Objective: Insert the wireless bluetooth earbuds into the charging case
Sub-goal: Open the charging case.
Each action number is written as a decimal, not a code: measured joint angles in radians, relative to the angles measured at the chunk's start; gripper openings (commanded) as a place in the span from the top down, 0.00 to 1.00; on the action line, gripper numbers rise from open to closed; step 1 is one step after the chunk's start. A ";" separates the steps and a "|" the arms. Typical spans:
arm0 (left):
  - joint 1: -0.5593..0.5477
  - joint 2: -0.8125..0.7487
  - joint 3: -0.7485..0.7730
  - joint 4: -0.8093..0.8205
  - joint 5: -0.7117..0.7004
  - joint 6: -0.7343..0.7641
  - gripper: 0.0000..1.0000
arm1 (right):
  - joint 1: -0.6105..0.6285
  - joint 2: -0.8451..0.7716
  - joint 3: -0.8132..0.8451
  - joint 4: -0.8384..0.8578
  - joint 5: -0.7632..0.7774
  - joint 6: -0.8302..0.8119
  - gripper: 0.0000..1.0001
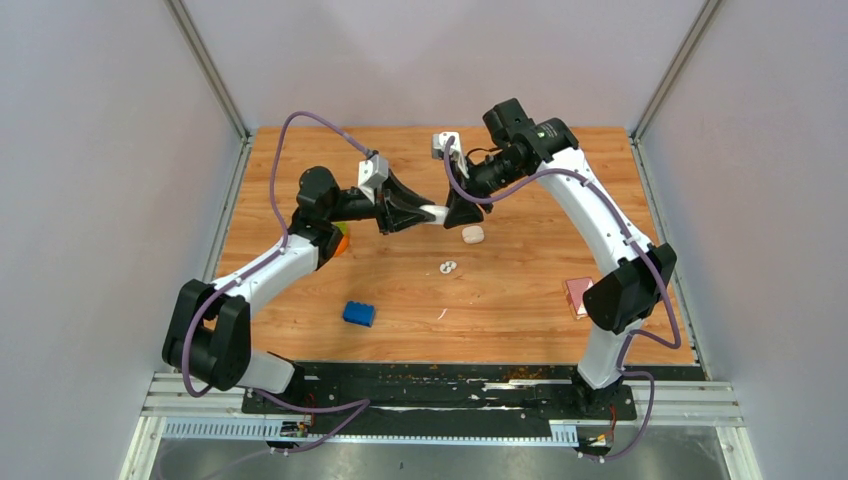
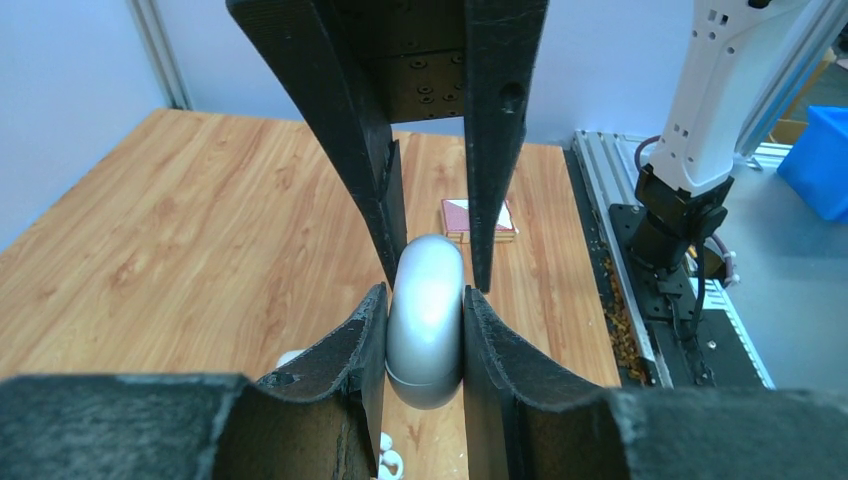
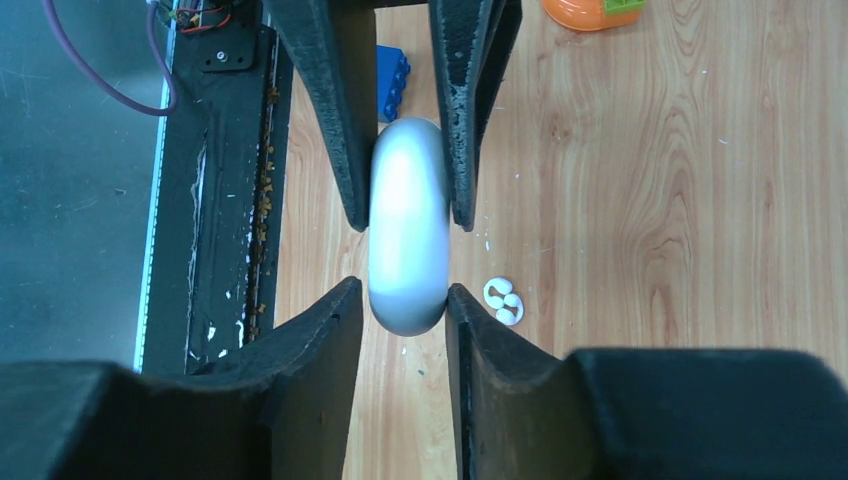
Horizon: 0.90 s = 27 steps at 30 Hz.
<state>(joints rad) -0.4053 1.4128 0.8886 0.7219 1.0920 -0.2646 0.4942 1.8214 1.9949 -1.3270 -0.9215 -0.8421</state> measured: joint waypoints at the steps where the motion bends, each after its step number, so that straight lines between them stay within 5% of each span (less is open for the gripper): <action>1: 0.000 0.000 0.000 0.001 0.003 -0.003 0.79 | 0.001 0.000 0.000 0.006 0.005 0.003 0.73; 7: 0.000 0.005 0.000 0.004 0.005 -0.008 0.55 | 0.001 0.002 0.000 0.016 0.016 0.009 0.88; 12: 0.002 0.006 0.000 -0.009 -0.024 -0.026 0.47 | 0.000 0.002 0.000 0.023 0.015 0.014 0.90; 27: 0.033 0.116 -0.027 0.123 0.022 -0.223 0.55 | -0.016 -0.002 -0.003 0.066 0.042 0.040 0.89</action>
<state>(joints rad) -0.3725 1.5284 0.8612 0.8452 1.1137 -0.4877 0.4782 1.8198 1.9923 -1.2610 -0.8795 -0.8017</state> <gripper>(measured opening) 0.467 0.293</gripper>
